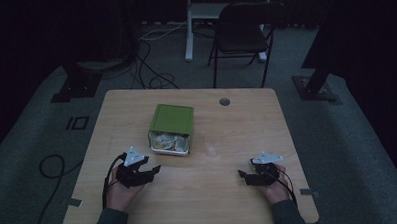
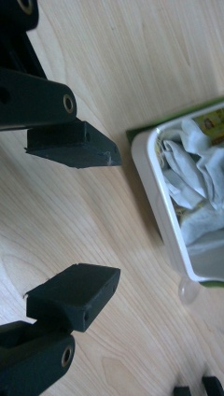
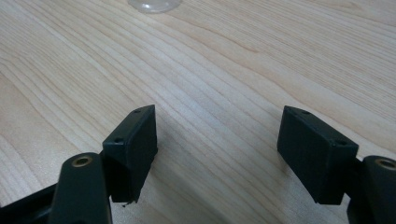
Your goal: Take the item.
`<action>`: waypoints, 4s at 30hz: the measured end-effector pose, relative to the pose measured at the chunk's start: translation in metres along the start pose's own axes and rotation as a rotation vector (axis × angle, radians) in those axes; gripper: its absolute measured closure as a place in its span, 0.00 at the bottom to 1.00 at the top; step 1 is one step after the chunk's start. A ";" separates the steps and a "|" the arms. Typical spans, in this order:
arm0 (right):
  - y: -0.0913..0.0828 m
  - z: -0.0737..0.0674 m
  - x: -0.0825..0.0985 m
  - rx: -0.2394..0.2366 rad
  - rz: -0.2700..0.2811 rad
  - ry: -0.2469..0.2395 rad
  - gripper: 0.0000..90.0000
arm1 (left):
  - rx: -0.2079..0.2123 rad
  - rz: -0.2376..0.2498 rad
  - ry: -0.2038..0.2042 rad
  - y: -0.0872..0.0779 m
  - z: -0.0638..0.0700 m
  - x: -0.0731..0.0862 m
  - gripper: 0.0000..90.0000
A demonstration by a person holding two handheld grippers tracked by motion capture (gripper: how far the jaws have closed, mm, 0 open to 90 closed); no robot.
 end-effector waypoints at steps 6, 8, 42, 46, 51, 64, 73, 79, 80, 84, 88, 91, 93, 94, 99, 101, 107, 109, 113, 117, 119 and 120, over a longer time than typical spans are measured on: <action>0.000 0.000 0.000 0.001 -0.001 0.000 0.32 | 0.013 0.010 0.017 0.003 0.007 -0.008 0.46; 0.000 0.000 0.000 0.001 -0.001 0.000 0.32 | 0.013 0.010 0.017 0.003 0.007 -0.008 0.46; -0.001 0.000 0.000 0.000 -0.001 0.000 0.31 | 0.031 0.035 0.051 0.026 0.017 -0.036 0.47; -0.001 0.000 0.000 0.000 -0.001 0.000 0.31 | 0.026 0.032 0.056 0.030 0.016 -0.038 0.46; -0.001 0.000 0.000 -0.001 -0.001 0.000 0.31 | 0.025 0.028 0.061 0.036 0.016 -0.042 0.44; -0.001 0.000 0.000 -0.002 -0.002 0.000 0.31 | 0.031 0.010 0.075 0.060 0.018 -0.051 0.38; -0.001 0.000 0.000 -0.002 -0.002 0.000 0.31 | 0.041 -0.027 0.058 0.074 0.016 -0.050 0.30; -0.001 0.000 0.000 -0.002 -0.002 -0.001 0.31 | 0.068 -0.045 0.049 0.081 0.014 -0.047 0.30; -0.001 0.000 0.000 -0.002 -0.002 0.000 0.31 | 0.070 -0.047 0.046 0.081 0.014 -0.046 0.30; -0.001 0.000 0.000 -0.002 -0.002 0.000 0.31 | 0.080 -0.041 0.030 0.078 0.015 -0.044 0.30; -0.001 0.000 0.000 -0.002 -0.002 0.000 0.31 | 0.082 -0.041 0.034 0.073 0.018 -0.041 0.30; -0.001 0.000 0.001 -0.002 -0.002 -0.001 0.31 | 0.080 -0.036 0.038 0.069 0.022 -0.037 0.30; -0.001 0.000 0.001 -0.002 -0.002 0.000 0.31 | 0.075 -0.030 0.037 0.065 0.025 -0.033 0.31; -0.001 0.000 0.001 -0.002 -0.002 0.000 0.31 | 0.072 -0.028 0.034 0.063 0.026 -0.031 0.32; -0.001 0.000 0.000 -0.002 -0.002 -0.001 0.31 | 0.080 -0.027 0.038 0.055 0.033 -0.022 0.35; -0.001 0.000 0.000 -0.002 -0.002 0.000 0.31 | 0.089 -0.041 0.036 0.052 0.035 -0.017 0.35; -0.001 0.000 0.000 -0.002 -0.002 0.000 0.31 | 0.059 -0.010 0.069 0.043 0.038 -0.020 0.40; -0.001 0.000 0.000 0.000 -0.001 -0.001 0.31 | 0.044 0.010 0.075 0.040 0.037 -0.025 0.42; -0.001 -0.001 0.000 0.000 -0.002 -0.001 0.31 | 0.022 0.038 0.087 0.037 0.035 -0.035 0.44; -0.001 0.000 0.000 -0.001 -0.001 -0.001 0.31 | -0.005 0.047 0.097 0.041 0.032 -0.043 0.47; -0.001 -0.001 0.000 -0.001 -0.002 0.000 0.31 | -0.025 0.041 0.097 0.044 0.029 -0.046 0.51; -0.001 -0.001 0.000 -0.001 -0.002 0.000 0.31 | -0.031 0.037 0.094 0.046 0.028 -0.047 0.52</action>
Point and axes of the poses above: each handheld gripper's, and its own axes: y roughly forward along the jaws, x roughly out of its underside, z roughly to its right, the point moved 4 cm from there along y, roughly forward along the jaws, and after that the axes turned 1 degree about y, right-handed, at the moved point
